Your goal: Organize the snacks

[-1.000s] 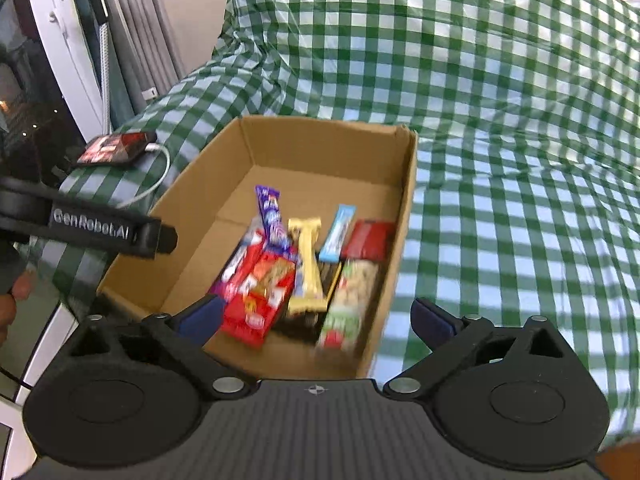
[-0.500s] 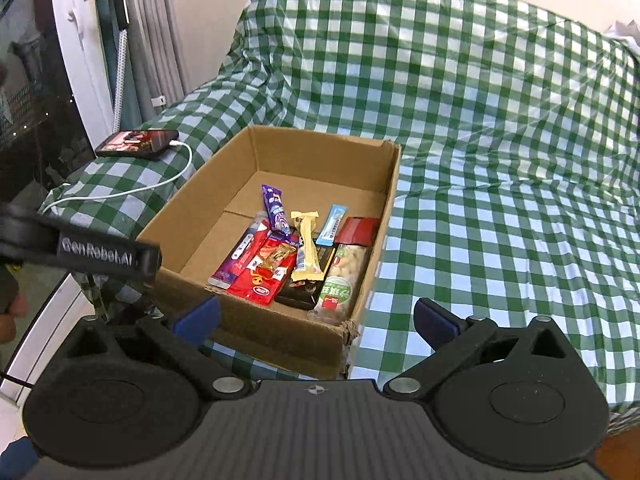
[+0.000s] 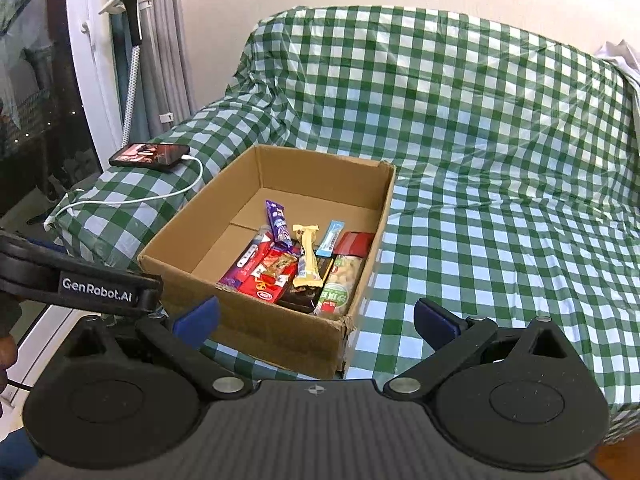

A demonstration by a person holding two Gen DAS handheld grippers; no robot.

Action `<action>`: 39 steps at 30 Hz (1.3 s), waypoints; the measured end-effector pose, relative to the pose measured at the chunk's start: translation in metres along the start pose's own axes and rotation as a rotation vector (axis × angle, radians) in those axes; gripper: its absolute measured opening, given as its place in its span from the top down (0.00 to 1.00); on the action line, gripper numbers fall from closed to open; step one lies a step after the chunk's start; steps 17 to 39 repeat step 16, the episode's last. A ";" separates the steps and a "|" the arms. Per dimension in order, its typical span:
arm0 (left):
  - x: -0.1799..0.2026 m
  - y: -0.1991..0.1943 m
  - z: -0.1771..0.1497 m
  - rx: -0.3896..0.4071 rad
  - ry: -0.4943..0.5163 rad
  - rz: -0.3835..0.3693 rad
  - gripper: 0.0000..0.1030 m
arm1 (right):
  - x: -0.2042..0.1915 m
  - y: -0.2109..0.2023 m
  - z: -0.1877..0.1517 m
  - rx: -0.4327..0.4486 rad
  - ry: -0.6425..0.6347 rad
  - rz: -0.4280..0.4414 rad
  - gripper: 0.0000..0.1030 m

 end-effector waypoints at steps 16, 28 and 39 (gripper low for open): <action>0.001 -0.001 -0.003 0.004 0.004 0.017 0.00 | -0.002 -0.004 0.001 0.009 0.001 0.006 0.01; 0.001 -0.001 -0.003 0.004 0.004 0.017 0.00 | -0.002 -0.004 0.001 0.009 0.001 0.006 0.01; 0.001 -0.001 -0.003 0.004 0.004 0.017 0.00 | -0.002 -0.004 0.001 0.009 0.001 0.006 0.01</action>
Point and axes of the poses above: each gripper's, at about its wrist camera, not at the fingertips, and y roughly the way its jaws point, x to its right, z to its top, the point moved 1 cm from there along y, roughly the way its jaws point, and after that the axes turned 1 degree about z, right-handed, at the moved point
